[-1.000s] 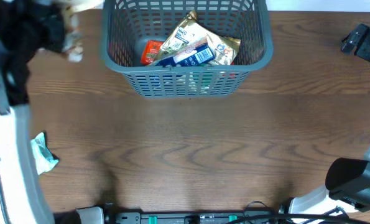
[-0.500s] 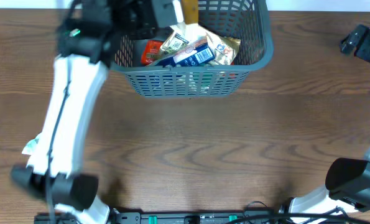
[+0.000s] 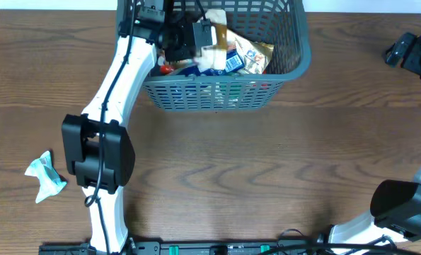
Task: Pack container
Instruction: 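Carry the PanTree pouch into the basket and release it, then move the left gripper over the small teal wrapper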
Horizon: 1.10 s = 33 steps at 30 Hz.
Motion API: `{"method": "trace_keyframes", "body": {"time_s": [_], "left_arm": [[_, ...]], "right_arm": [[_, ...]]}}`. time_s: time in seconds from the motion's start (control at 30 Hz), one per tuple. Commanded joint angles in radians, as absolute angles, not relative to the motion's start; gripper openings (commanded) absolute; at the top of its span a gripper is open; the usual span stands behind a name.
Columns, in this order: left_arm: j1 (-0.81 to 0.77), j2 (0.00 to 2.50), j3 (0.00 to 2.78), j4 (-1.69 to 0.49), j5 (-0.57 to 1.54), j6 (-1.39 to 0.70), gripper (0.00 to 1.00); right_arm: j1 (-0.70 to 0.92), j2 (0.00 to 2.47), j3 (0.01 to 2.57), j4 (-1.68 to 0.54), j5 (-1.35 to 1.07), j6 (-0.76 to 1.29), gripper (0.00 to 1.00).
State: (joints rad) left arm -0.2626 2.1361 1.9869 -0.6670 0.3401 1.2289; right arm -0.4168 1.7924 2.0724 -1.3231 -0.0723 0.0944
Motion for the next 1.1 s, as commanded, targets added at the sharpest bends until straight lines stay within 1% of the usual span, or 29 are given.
{"method": "trace_keyframes", "body": {"time_s": [0.0,0.2,0.3,0.4,0.5,0.53,0.6,0.67,0.83,0.9,0.97,1.07], "left_arm": [[-0.262,2.084,1.996,-0.649,0.287,1.133,0.98],[-0.262,1.903,1.996,-0.631,0.150,1.106,0.98],[-0.255,1.790,1.996,-0.598,0.008,0.938,0.98],[-0.226,1.693,1.996,-0.611,-0.119,0.760,0.98],[-0.167,1.591,1.996,-0.676,-0.236,0.460,0.98],[-0.139,1.560,1.996,-0.704,-0.283,0.302,0.98],[-0.080,1.510,1.996,-0.814,-0.370,-0.096,0.98],[-0.008,1.471,1.996,-1.005,-0.411,-0.539,0.98],[0.156,1.454,1.993,-1.369,-0.413,-1.297,0.98],[0.206,1.457,1.981,-1.457,-0.413,-1.535,0.99],[0.250,1.462,1.962,-1.507,-0.414,-1.696,0.98],[0.307,1.470,1.926,-1.541,-0.413,-1.848,0.98]], "right_arm": [[-0.418,1.788,2.067,-1.328,-0.079,0.080,0.99],[-0.418,1.788,2.067,-1.324,-0.080,0.080,0.99],[-0.418,1.788,2.067,-1.324,-0.080,0.080,0.99],[-0.418,1.788,2.067,-1.325,-0.080,0.080,0.99],[-0.418,1.788,2.067,-1.324,-0.080,0.080,0.99],[-0.418,1.788,2.067,-1.322,-0.080,0.080,0.99],[-0.418,1.788,2.067,-1.319,-0.080,0.081,0.99],[-0.417,1.788,2.067,-1.315,-0.085,0.081,0.99],[-0.417,1.788,2.067,-1.309,-0.091,0.081,0.99],[-0.417,1.788,2.067,-1.308,-0.104,0.081,0.99],[-0.417,1.788,2.067,-1.307,-0.118,0.081,0.99],[-0.417,1.788,2.067,-1.303,-0.122,0.081,0.99]]}}
